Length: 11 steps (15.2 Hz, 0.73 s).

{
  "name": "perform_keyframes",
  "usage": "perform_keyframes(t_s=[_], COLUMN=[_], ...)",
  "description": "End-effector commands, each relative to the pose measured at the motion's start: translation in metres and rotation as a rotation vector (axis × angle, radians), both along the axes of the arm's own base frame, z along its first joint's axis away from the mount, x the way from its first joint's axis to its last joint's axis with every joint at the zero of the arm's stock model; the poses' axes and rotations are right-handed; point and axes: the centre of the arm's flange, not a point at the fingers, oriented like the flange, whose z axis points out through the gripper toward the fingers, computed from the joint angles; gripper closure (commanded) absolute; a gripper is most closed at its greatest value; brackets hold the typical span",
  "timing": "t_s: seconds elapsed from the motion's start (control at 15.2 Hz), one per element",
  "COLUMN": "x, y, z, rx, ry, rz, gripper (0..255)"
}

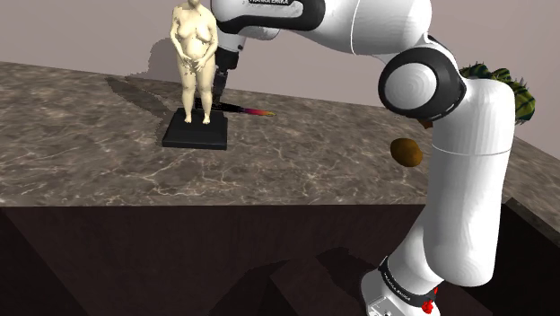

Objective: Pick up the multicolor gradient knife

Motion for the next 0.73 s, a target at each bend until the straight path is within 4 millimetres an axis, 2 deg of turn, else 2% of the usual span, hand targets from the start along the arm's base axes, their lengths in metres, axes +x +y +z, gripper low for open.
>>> perform_keyframes(t_s=[0.0, 0.07, 0.13, 0.66], x=[0.0018, 0.0018, -0.0032, -0.0050], y=[0.0008, 0.0008, 0.0037, 0.0038], z=[-0.0222, -0.0222, -0.0222, -0.0215], rx=[-0.047, -0.047, -0.046, -0.046], ry=[0.020, 0.020, 0.020, 0.019], rz=[0.012, 0.012, 0.012, 0.012], gripper=[0, 0, 255, 255])
